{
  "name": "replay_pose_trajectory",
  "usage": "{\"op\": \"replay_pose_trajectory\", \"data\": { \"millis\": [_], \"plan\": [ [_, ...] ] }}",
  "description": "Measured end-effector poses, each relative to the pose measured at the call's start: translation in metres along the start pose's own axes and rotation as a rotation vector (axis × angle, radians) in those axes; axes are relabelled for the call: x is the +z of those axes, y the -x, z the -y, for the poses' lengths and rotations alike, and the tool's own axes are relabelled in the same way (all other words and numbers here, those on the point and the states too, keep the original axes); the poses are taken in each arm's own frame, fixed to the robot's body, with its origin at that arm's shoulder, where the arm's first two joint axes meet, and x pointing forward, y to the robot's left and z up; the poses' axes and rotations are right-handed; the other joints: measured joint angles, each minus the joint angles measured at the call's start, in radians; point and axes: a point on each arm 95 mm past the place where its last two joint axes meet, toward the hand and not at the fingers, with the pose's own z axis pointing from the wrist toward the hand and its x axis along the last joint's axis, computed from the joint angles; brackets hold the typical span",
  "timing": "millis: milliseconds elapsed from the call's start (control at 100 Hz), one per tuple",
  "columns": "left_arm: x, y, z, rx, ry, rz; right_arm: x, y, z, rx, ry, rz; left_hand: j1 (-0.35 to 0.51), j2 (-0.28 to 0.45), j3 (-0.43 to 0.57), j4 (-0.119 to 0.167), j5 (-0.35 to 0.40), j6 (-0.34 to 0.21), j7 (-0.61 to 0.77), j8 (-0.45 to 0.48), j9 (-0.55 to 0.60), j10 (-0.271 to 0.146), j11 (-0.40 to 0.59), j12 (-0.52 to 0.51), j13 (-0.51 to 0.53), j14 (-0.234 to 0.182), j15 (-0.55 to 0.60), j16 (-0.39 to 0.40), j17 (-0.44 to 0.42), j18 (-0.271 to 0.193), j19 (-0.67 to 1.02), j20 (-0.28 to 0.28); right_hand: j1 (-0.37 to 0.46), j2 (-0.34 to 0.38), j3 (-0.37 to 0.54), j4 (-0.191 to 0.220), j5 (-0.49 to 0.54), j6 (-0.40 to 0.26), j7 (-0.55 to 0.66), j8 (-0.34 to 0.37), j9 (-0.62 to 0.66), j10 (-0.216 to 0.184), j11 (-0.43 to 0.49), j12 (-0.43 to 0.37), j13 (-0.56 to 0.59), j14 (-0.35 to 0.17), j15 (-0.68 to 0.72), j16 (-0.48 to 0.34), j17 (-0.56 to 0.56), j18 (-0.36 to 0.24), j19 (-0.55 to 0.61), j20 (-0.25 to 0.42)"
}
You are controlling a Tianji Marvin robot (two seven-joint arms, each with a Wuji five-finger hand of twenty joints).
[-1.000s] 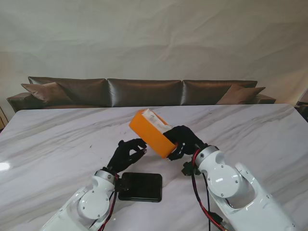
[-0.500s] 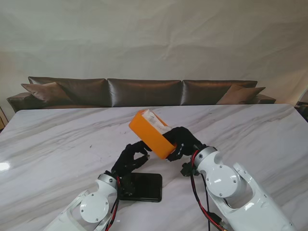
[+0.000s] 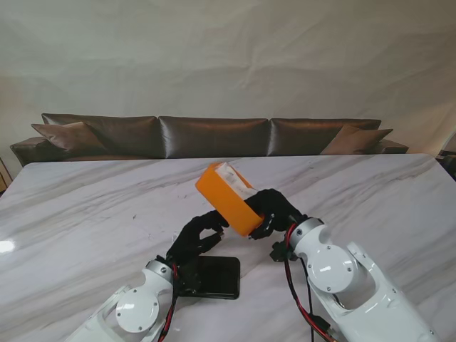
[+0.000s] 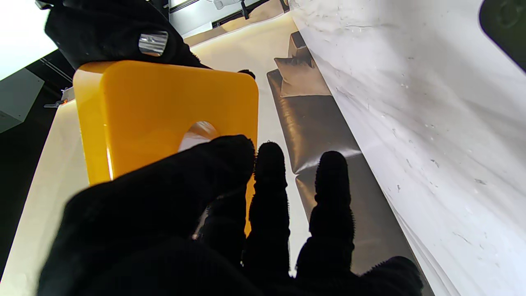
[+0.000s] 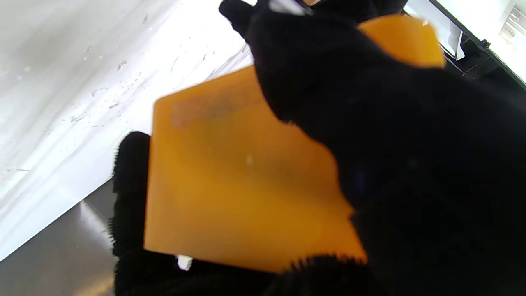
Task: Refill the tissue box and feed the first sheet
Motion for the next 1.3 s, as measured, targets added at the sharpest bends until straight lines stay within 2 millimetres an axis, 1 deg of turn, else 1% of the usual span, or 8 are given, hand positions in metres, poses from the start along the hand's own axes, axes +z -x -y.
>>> {"op": "replay_pose_trajectory", "data": {
  "millis": [160,190,250,640,680,810,970,1300],
  "plan": [
    [-0.001,-0.001,-0.001,-0.013,0.0,-0.006,0.001,0.002,0.0,-0.002,-0.008,0.006,0.013,-0.02,0.0,-0.012,0.001,0.007,0.0,0.0,0.0,0.0,0.0,0.011,0.0,0.0,0.0,0.0,-0.001,0.0,0.0,0.0,0.0,0.0,0.002,0.0,0.0,0.009,0.001,0.0,0.0,0.003,0.005,0.003,0.0,-0.002,0.001,0.001,0.0,0.003,0.004,0.0],
    [-0.001,-0.001,-0.002,-0.018,-0.001,-0.008,0.001,0.003,0.0,-0.003,-0.009,0.008,0.013,-0.02,0.0,-0.016,0.001,-0.028,-0.002,-0.001,0.0,0.0,0.0,0.011,0.0,0.0,0.0,0.0,-0.001,0.0,0.0,0.0,0.001,0.0,0.004,0.0,0.0,0.009,0.001,0.004,0.0,0.003,0.006,0.006,0.0,-0.002,0.012,0.001,0.001,0.006,0.004,0.0],
    [-0.001,-0.002,-0.002,-0.023,0.001,-0.015,0.001,0.004,0.0,-0.003,-0.014,0.012,0.013,-0.02,0.0,-0.017,0.001,-0.044,-0.004,-0.001,0.0,-0.001,0.0,0.018,0.0,0.0,0.0,0.0,-0.001,0.0,0.0,0.0,0.001,0.0,0.004,0.0,0.0,0.009,0.001,0.005,0.0,0.003,0.006,0.008,0.0,-0.002,0.013,0.001,0.001,0.006,0.004,0.0],
    [-0.003,-0.005,-0.005,-0.024,0.027,-0.029,0.005,0.009,0.001,-0.002,-0.024,0.028,0.025,-0.04,0.0,-0.028,0.008,-0.043,-0.009,-0.01,0.0,-0.007,0.0,0.039,0.0,0.0,0.0,0.0,-0.001,-0.001,0.0,0.001,0.002,0.0,0.004,0.0,0.0,0.009,0.002,0.006,0.0,0.003,0.008,0.013,0.0,-0.002,0.015,0.001,0.002,0.006,0.008,0.0],
    [-0.003,-0.005,-0.005,-0.023,0.03,-0.027,0.006,0.009,0.0,-0.004,-0.024,0.029,0.025,-0.051,0.0,-0.049,0.01,-0.043,-0.005,-0.01,0.024,-0.008,0.0,0.043,0.0,0.0,0.0,0.0,-0.001,-0.001,0.0,0.001,0.002,0.0,0.004,0.0,0.0,0.009,0.002,0.006,0.0,0.003,0.008,0.013,0.0,-0.002,0.015,0.001,0.002,0.006,0.009,0.0],
    [-0.005,-0.005,-0.005,-0.023,0.04,-0.021,0.008,0.009,-0.003,-0.009,-0.019,0.036,0.037,-0.071,0.001,-0.05,0.02,-0.042,-0.001,-0.009,0.05,-0.008,0.003,0.064,0.0,0.0,0.0,0.0,-0.001,-0.001,0.0,0.001,0.002,0.0,0.004,0.0,0.0,0.009,0.002,0.006,0.0,0.003,0.009,0.014,0.0,-0.002,0.017,0.001,0.002,0.006,0.012,0.0],
    [-0.006,-0.005,-0.005,-0.023,0.053,-0.018,0.009,0.01,-0.006,-0.015,-0.014,0.04,0.047,-0.083,0.001,-0.075,0.036,-0.035,0.015,-0.002,0.071,-0.009,-0.012,0.079,0.005,0.0,0.001,0.0,0.0,-0.001,0.0,0.006,0.003,0.0,0.004,0.0,0.0,0.009,0.002,0.008,0.0,0.003,0.01,0.014,0.0,-0.002,0.021,0.001,0.004,0.006,0.013,0.0],
    [-0.01,-0.004,0.001,0.025,0.029,0.017,0.009,0.013,-0.009,-0.026,-0.01,0.051,0.047,-0.093,0.002,-0.075,0.076,-0.03,0.126,0.062,0.071,-0.009,-0.02,0.09,0.017,0.0,0.001,0.0,0.01,-0.001,0.0,0.011,0.003,0.0,0.004,0.0,0.0,0.009,0.002,0.011,0.0,0.003,0.013,0.014,0.0,-0.002,0.023,0.001,0.007,0.006,0.013,0.0]
  ]
}}
